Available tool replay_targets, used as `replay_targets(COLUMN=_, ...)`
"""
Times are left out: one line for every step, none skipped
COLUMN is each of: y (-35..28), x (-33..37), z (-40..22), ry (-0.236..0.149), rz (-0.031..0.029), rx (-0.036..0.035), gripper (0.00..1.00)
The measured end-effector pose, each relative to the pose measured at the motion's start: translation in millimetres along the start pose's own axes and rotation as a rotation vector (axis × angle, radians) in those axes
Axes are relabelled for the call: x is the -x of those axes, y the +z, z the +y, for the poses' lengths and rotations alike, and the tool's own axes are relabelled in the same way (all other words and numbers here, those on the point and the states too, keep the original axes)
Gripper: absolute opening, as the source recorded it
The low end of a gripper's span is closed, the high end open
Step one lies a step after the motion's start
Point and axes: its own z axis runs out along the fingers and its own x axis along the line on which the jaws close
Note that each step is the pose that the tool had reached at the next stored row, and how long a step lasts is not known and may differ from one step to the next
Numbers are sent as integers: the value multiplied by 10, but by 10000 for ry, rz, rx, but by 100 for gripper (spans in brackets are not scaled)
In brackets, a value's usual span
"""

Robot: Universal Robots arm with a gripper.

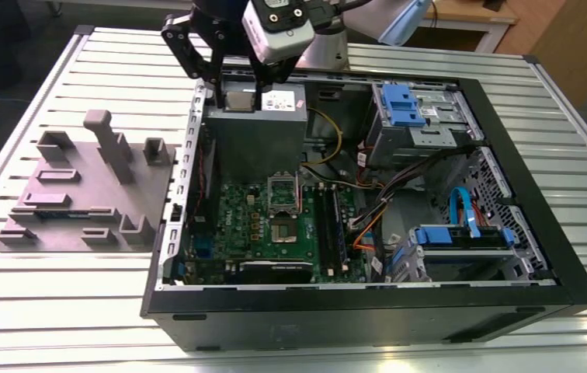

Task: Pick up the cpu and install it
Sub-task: 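Pick up the cpu and move it towards the insertion slot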

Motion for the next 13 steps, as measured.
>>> replay_targets(y=0, x=3, z=0, ry=1, rz=0, rx=0, gripper=47)
replay_targets(y=0, x=5, z=0, ry=1, rz=0, rx=0, gripper=47)
replay_targets(y=0, x=8, z=0, ry=0, rz=0, rx=0, gripper=47)
replay_targets(y=0, x=12, z=0, ry=0, rz=0, rx=0, gripper=47)
replay_targets(y=-1, x=16, z=0, ry=0, rz=0, rx=-1, gripper=47)
replay_targets(y=0, x=21, z=0, ry=0, rz=0, rx=-1, gripper=47)
replay_targets(y=0, x=25, z=0, ry=0, rz=0, rx=0, gripper=47)
replay_targets(y=-1, x=29, z=0, ry=0, rz=1, rx=-1, gripper=47)
replay_targets(y=0, x=33, z=0, ry=0, rz=0, rx=0, gripper=47)
replay_targets(y=0, x=39, z=1, ry=0, rz=0, rx=0, gripper=47)
replay_targets(y=-1, x=46, z=1, ry=0, rz=0, rx=-1, gripper=47)
replay_targets(y=0, x=51, z=1, ry=0, rz=0, rx=0, gripper=47)
replay_targets(y=-1, x=62, z=1, ry=0, rz=0, rx=0, gripper=47)
